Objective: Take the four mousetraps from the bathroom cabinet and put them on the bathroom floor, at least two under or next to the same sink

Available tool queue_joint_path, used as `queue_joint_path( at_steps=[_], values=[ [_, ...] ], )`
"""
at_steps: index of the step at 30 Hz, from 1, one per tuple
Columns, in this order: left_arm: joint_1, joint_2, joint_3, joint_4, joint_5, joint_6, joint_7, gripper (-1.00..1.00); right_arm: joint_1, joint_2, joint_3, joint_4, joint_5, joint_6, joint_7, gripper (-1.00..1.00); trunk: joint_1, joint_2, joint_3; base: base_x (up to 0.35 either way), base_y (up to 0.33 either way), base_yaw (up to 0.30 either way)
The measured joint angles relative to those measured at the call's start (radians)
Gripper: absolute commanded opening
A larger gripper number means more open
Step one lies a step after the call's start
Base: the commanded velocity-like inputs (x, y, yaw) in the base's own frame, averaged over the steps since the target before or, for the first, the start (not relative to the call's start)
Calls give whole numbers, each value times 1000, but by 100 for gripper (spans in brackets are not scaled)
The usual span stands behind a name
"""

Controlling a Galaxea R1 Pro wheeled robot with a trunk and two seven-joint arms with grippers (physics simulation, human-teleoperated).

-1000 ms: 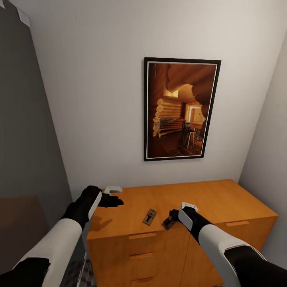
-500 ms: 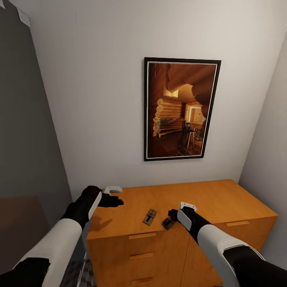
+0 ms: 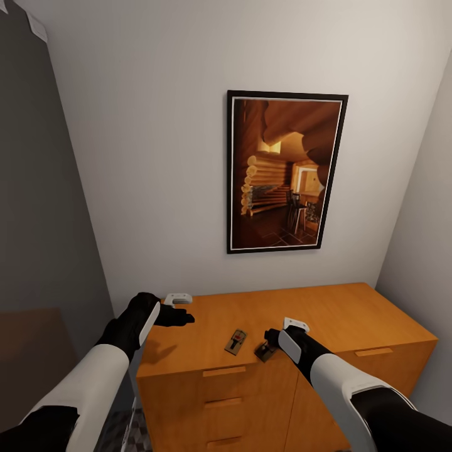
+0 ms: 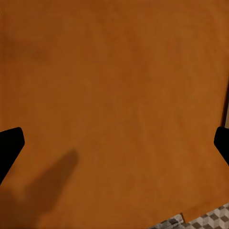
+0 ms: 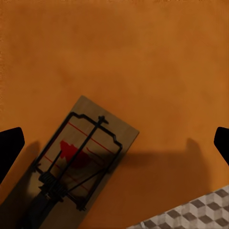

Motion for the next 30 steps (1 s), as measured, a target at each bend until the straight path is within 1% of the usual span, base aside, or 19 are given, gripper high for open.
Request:
queue_joint_path(
  at_steps=[30],
  values=[
    [0, 0, 0, -1, -1, 0, 0, 100, 1, 0, 0, 0, 1, -5, 1, 100, 0, 0, 0, 0, 0, 0]
  ],
)
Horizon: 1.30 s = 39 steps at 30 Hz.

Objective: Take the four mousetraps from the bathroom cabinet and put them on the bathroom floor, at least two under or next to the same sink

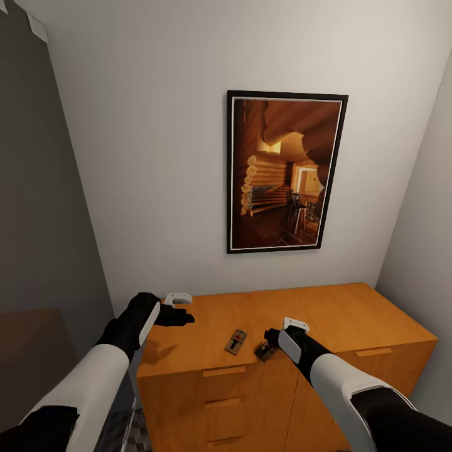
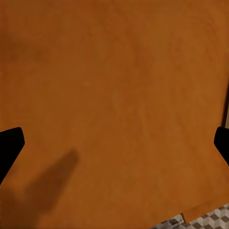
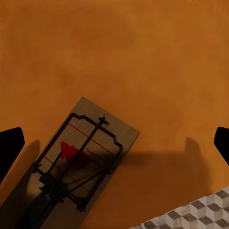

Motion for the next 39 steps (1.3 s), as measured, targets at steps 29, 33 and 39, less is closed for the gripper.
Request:
queue_joint_path(
  at_steps=[29, 33, 39],
  values=[
    [0, -2, 2, -7, 5, 1, 94, 100, 0, 2, 1, 0, 1, 3, 33, 100, 0, 0, 0, 0, 0, 0],
    [0, -2, 2, -7, 8, 1, 100, 100, 0, 2, 2, 0, 1, 3, 33, 100, 0, 0, 0, 0, 0, 0],
    [0, -2, 2, -9, 10, 1, 104, 100, 0, 2, 1, 0, 1, 4, 34, 100, 0, 0, 0, 0, 0, 0]
  ],
)
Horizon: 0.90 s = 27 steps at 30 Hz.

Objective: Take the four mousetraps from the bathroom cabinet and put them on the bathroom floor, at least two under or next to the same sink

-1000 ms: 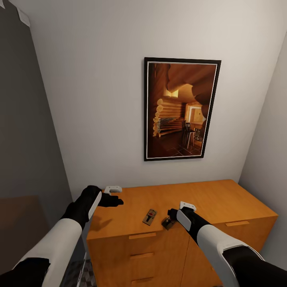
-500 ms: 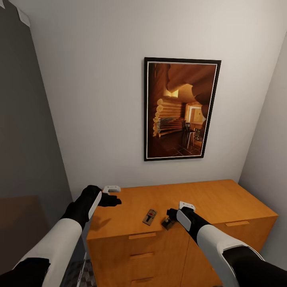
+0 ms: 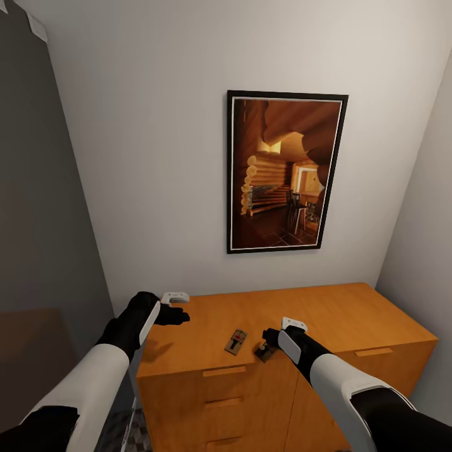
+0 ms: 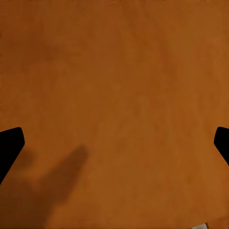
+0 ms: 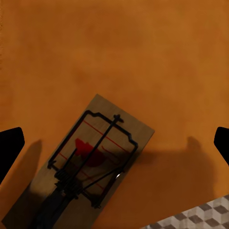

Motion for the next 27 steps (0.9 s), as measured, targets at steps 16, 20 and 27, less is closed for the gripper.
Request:
queue_joint_path(
  at_steps=[16, 20, 27],
  values=[
    [0, 0, -1, -5, 1, 1, 1, 100, 0, 0, 0, 12, -1, 11, 15, 100, 8, -14, -6, 0, 0, 0],
    [0, -1, -1, -6, 1, 1, 0, 100, 0, 0, 0, 17, 0, 11, 16, 100, 23, -42, -19, 0, 0, 0],
    [0, -1, -1, -7, 1, 1, 0, 100, -1, 0, 1, 19, 0, 11, 17, 100, 35, -63, -28, 0, 0, 0]
  ],
)
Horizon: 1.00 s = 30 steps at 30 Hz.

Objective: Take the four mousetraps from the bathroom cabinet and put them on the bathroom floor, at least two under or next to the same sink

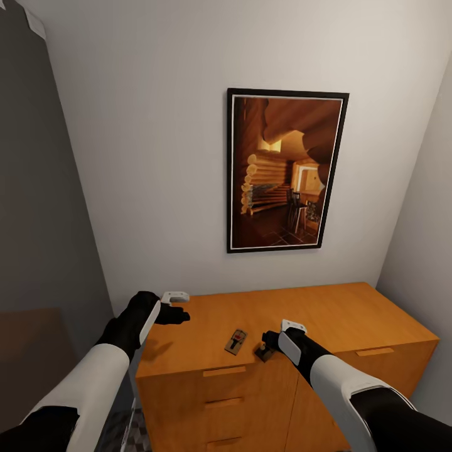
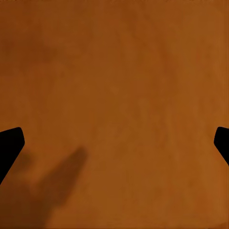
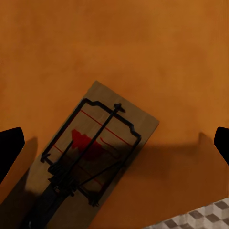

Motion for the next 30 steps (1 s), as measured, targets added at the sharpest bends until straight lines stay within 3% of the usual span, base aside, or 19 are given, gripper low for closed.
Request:
queue_joint_path(
  at_steps=[30],
  values=[
    [0, -3, 0, -2, 0, -1, -3, 100, 0, 1, -1, 2, -1, -5, 0, 100, 0, 0, 0, 0, 0, 0]
  ],
)
